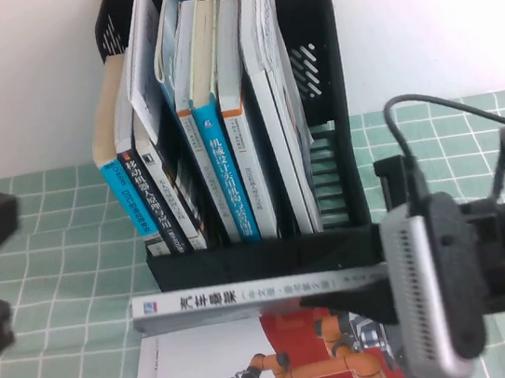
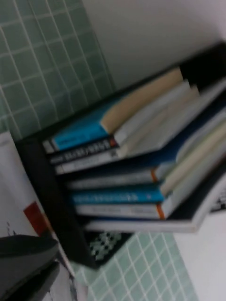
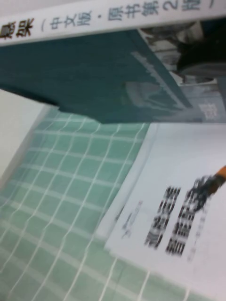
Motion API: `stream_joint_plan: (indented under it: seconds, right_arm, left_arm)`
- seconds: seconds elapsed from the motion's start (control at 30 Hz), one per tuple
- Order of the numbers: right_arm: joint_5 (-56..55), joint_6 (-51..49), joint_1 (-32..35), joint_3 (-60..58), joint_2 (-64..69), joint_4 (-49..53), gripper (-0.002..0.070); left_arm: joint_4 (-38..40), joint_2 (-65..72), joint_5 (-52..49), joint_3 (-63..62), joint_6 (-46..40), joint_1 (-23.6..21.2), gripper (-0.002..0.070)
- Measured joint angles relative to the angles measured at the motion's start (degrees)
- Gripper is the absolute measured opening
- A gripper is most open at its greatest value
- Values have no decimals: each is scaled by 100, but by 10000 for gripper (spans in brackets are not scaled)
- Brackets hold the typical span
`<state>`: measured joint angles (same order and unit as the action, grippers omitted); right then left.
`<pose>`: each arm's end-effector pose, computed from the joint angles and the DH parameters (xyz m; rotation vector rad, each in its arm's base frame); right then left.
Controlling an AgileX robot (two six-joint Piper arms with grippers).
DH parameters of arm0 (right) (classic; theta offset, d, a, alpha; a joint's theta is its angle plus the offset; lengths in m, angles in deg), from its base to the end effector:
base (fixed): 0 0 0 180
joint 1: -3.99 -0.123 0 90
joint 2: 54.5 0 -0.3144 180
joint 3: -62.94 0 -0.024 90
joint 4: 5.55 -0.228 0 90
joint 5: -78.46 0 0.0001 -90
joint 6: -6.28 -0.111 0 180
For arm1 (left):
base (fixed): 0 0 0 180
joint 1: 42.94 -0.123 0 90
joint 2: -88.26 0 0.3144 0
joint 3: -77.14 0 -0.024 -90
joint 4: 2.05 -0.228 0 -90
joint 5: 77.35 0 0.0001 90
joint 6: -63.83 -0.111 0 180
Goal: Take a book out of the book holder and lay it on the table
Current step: Place the picked book on the book
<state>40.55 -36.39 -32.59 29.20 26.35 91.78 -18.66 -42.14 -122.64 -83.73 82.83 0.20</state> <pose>0.1552 0.1993 0.3160 -1.6992 1.0771 0.4640 0.0885 -0.0520 0.4253 0.4819 1.9192 -0.3739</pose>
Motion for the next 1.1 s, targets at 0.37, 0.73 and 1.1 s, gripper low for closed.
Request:
stream_joint_plan:
  seconds: [0.37, 0.73, 1.1]
  right_arm:
    - [531, 1106, 11, 492, 1220, -751, 134]
    - [1484, 1662, 11, 796, 1429, -957, 133]
    - [1281, 2197, 11, 814, 1878, -1505, 133]
  left_arm:
    - [-1593, -546, -234, 764, 2119, 0, -3]
    - [-1626, -759, 217, 1346, 2659, 0, -3]
    - [-1635, -759, 328, 1359, 2738, 0, -3]
